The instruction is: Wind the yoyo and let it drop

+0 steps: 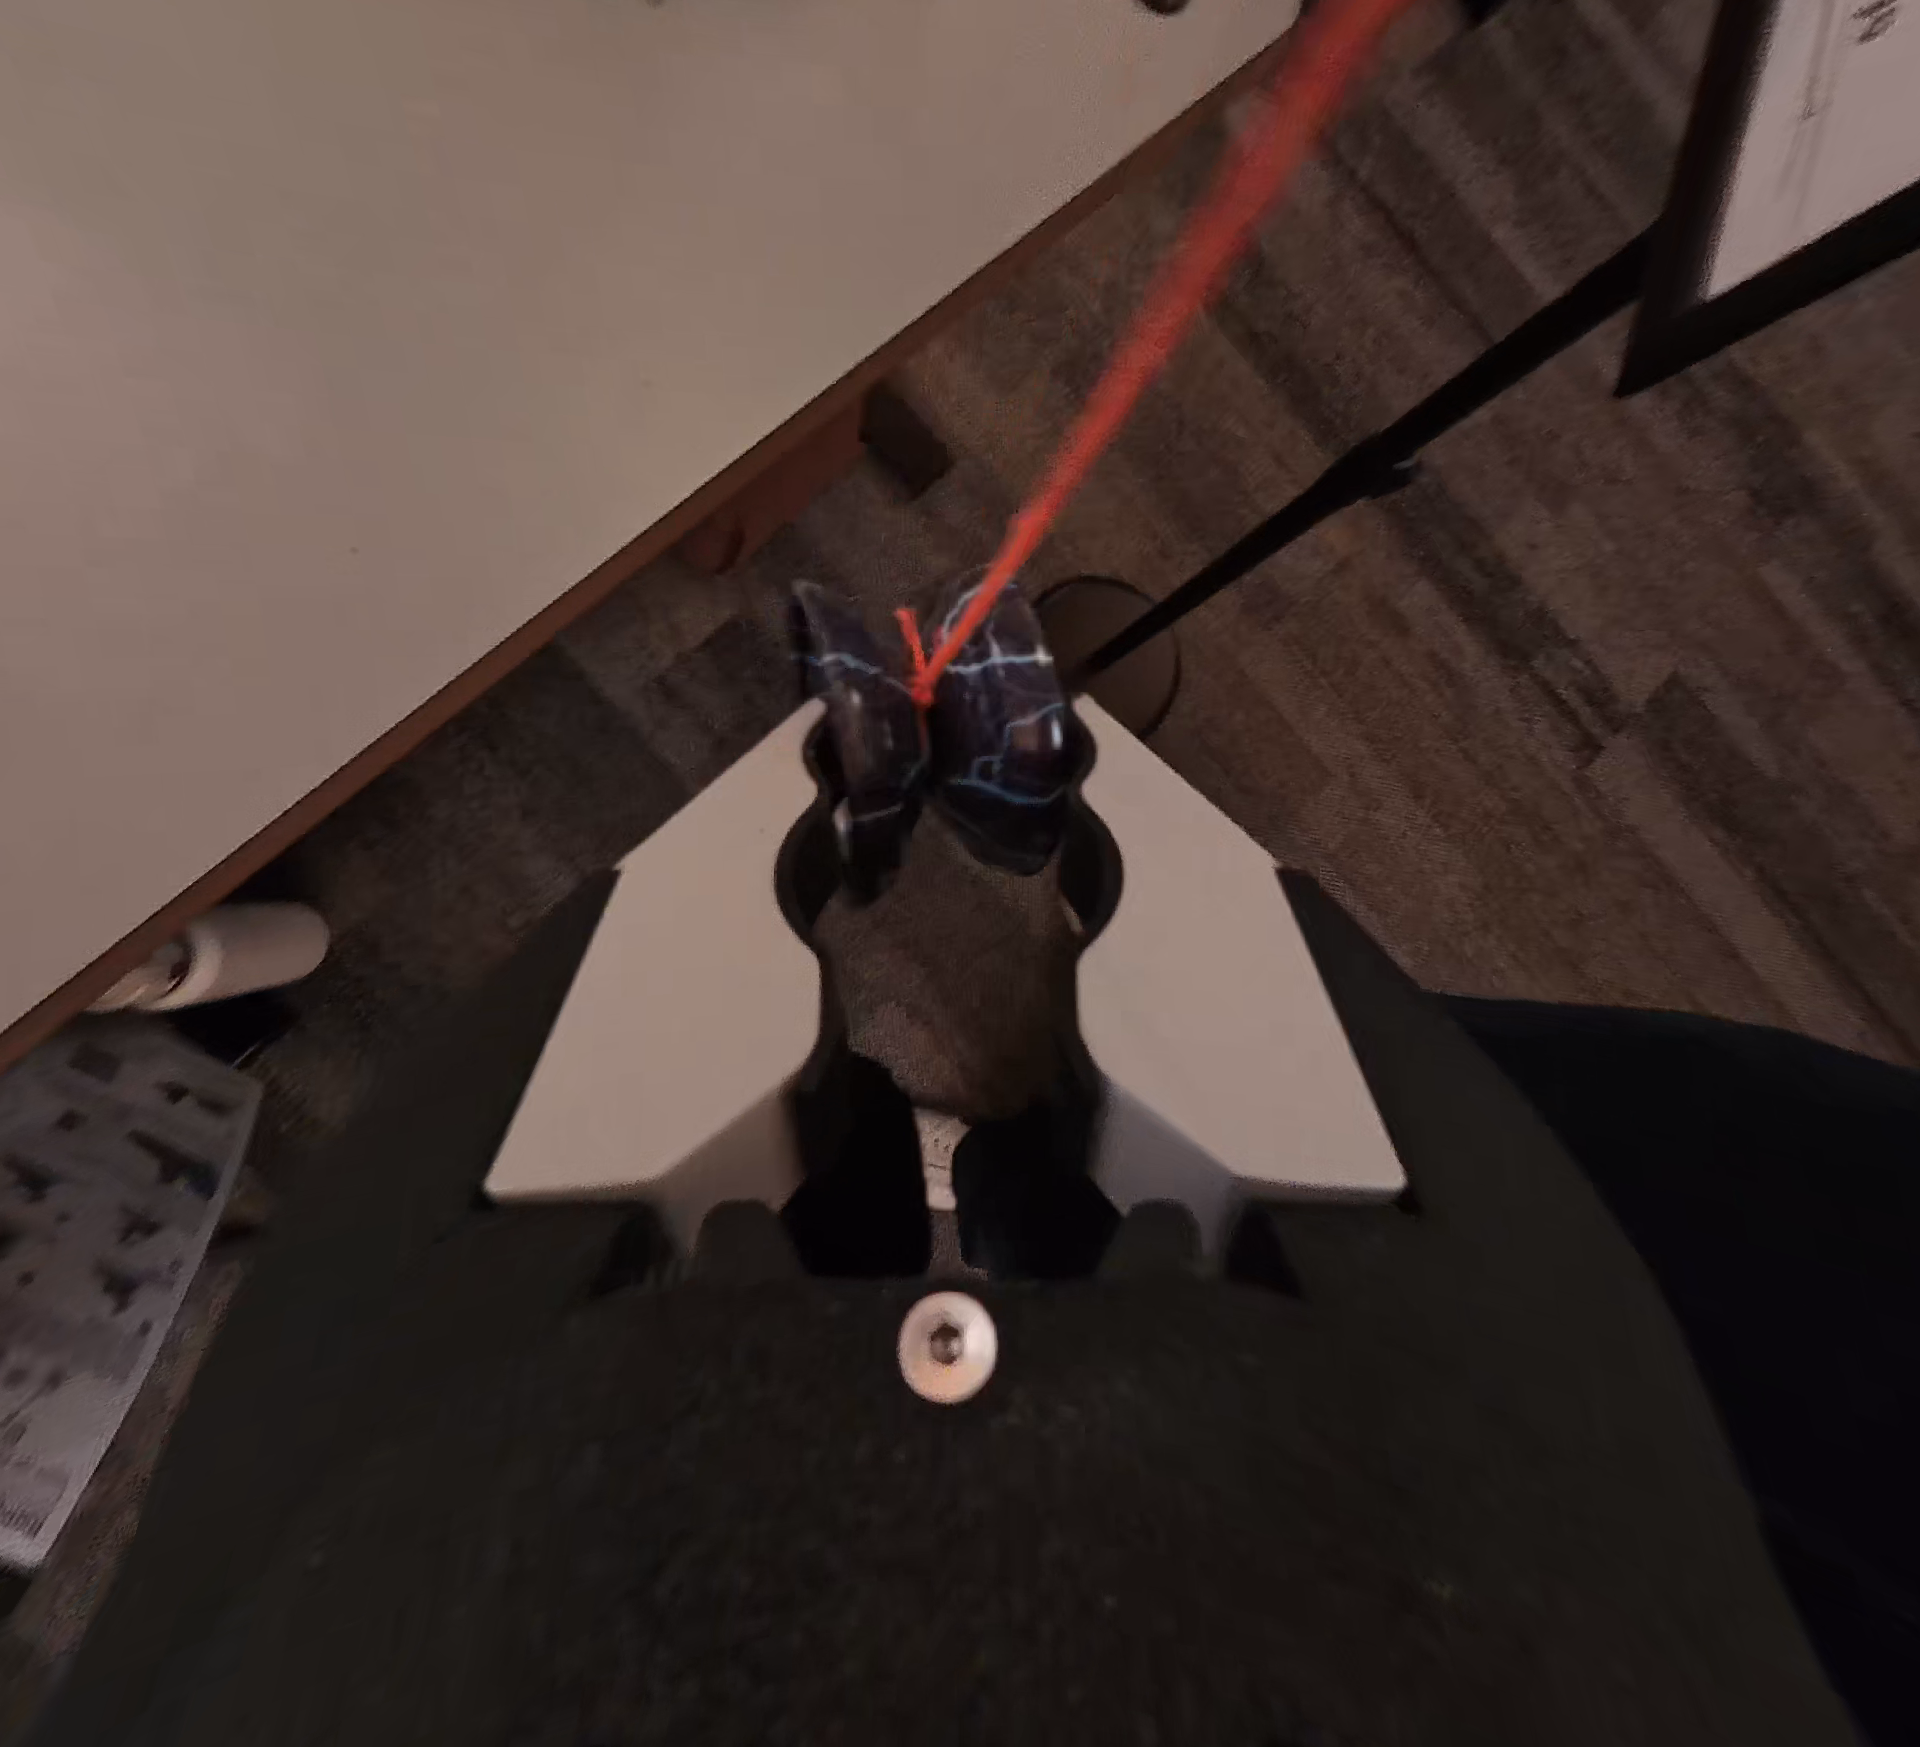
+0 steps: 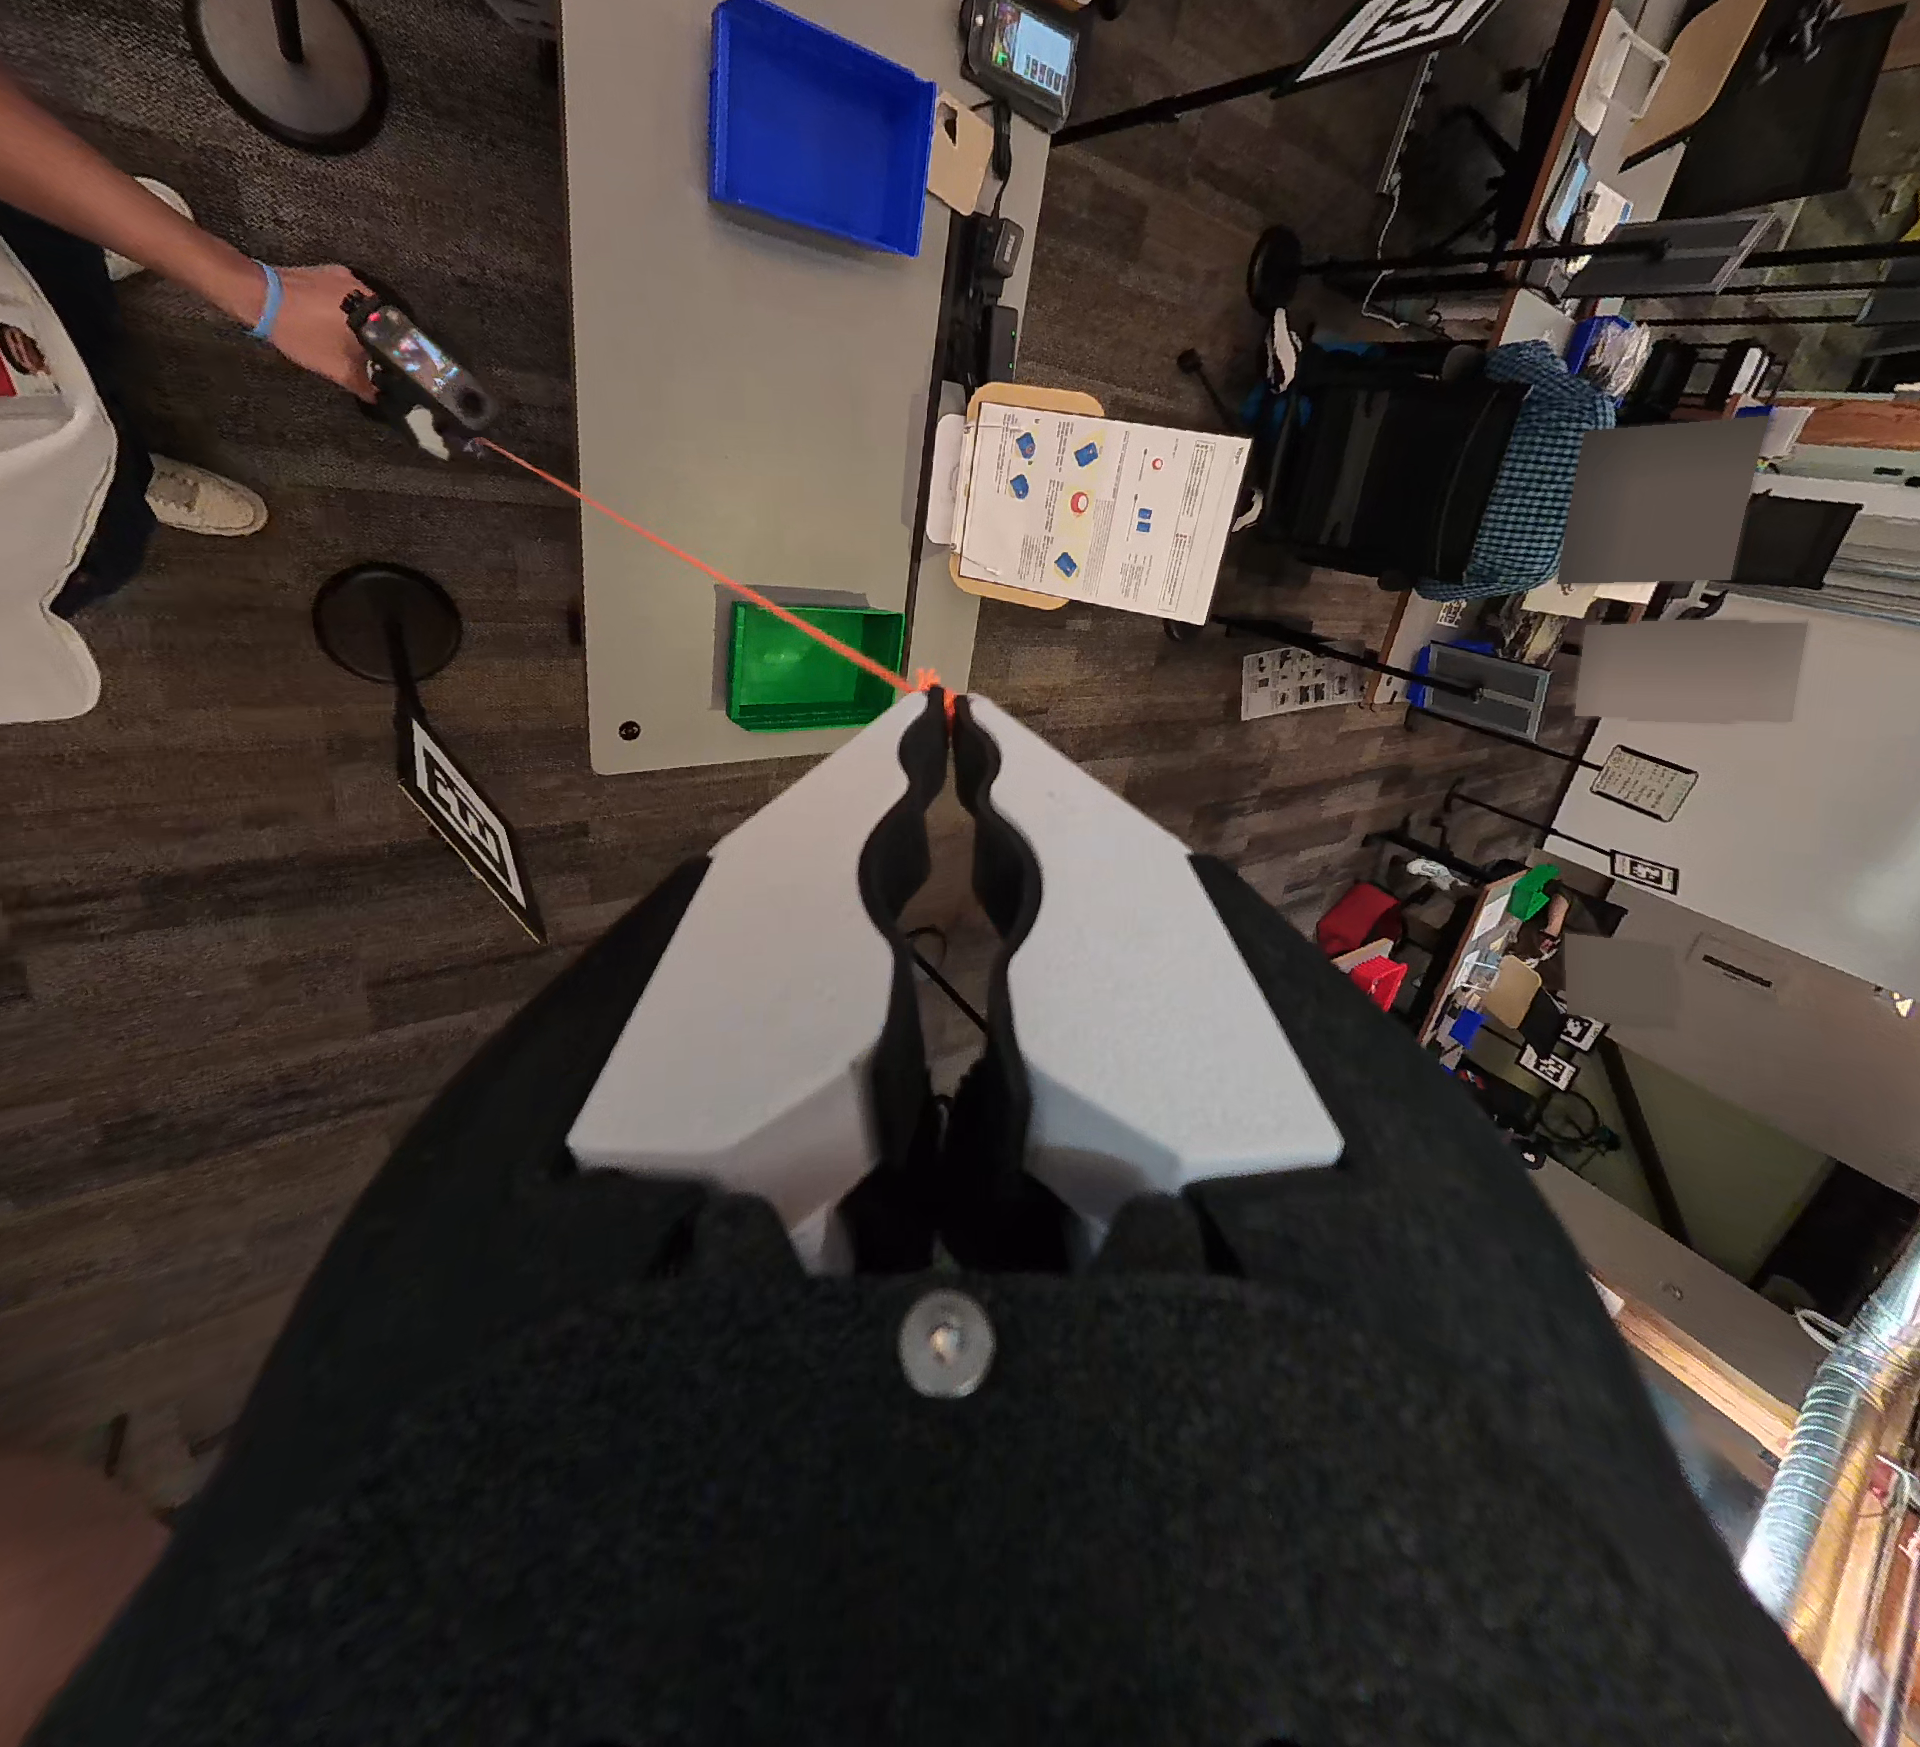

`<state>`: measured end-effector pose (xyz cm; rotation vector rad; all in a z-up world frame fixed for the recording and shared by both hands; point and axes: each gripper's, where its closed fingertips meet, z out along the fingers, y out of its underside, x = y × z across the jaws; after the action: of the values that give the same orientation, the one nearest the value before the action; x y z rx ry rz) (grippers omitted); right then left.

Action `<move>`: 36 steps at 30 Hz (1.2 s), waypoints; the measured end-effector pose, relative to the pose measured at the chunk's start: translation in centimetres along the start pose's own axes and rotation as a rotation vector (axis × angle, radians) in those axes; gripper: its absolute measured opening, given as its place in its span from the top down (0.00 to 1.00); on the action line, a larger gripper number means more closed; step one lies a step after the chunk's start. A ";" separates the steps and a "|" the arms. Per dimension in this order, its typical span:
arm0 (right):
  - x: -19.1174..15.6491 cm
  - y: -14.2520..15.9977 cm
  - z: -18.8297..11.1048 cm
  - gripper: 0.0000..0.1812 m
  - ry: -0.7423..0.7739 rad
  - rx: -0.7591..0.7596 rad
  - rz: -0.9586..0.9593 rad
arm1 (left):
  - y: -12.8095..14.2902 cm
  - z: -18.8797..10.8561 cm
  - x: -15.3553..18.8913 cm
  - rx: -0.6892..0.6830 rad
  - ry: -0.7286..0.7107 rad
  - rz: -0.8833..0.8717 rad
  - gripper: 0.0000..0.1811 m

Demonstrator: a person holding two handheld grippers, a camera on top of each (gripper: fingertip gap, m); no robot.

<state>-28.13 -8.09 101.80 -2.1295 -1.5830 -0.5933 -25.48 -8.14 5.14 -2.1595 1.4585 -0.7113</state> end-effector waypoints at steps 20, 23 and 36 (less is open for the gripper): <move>7.1 22.7 17.8 1.00 0.276 -0.620 0.167 | -3.8 -14.7 -2.6 0.249 0.034 0.160 0.82; 8.6 25.6 23.6 1.00 0.338 -0.632 0.182 | -4.7 -17.0 -4.7 0.305 0.017 0.131 0.82; -1.7 22.8 62.6 0.67 -0.415 0.202 0.496 | -20.6 -18.0 -18.4 0.524 -0.292 0.097 0.83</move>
<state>-1.17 19.88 47.72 -2.4570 -1.1520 0.1718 -27.94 14.99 28.48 -1.6938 1.0714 -0.6262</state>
